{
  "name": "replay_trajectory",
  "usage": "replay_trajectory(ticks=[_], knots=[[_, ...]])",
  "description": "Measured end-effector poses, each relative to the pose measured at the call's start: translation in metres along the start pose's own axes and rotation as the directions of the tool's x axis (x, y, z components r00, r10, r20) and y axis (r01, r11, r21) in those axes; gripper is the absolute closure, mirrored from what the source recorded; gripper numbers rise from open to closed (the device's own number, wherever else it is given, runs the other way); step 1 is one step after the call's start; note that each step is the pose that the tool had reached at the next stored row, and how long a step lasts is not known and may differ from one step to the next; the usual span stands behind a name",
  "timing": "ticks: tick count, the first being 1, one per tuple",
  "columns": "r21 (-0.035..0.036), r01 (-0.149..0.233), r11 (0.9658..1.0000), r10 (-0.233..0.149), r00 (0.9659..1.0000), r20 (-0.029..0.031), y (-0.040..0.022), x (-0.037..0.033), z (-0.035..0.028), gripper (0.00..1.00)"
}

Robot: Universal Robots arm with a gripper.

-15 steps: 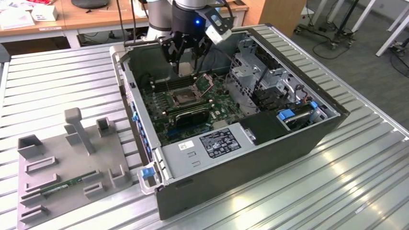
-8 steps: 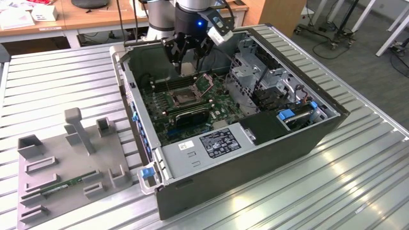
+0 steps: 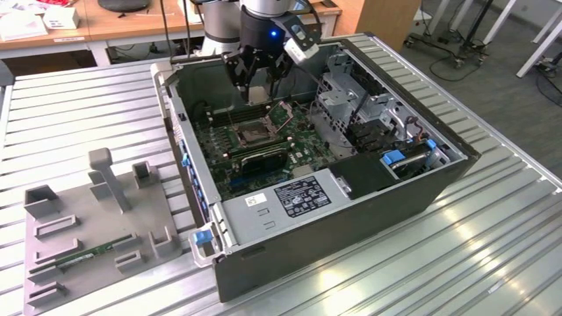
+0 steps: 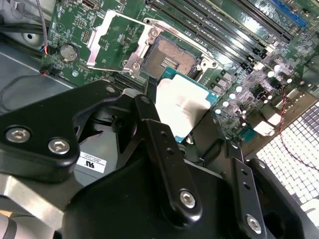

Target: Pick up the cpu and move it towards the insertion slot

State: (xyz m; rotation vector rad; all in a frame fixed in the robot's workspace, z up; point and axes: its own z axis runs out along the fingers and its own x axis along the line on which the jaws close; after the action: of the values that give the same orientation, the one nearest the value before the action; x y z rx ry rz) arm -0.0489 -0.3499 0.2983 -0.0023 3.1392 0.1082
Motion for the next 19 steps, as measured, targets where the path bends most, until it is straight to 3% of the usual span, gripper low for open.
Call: replay_trajectory(ticks=[19], knots=[[-0.0003, -0.005, 1.0000, 0.005, 1.0000, 0.0004, 0.0026, -0.0007, 0.0026, 0.45]])
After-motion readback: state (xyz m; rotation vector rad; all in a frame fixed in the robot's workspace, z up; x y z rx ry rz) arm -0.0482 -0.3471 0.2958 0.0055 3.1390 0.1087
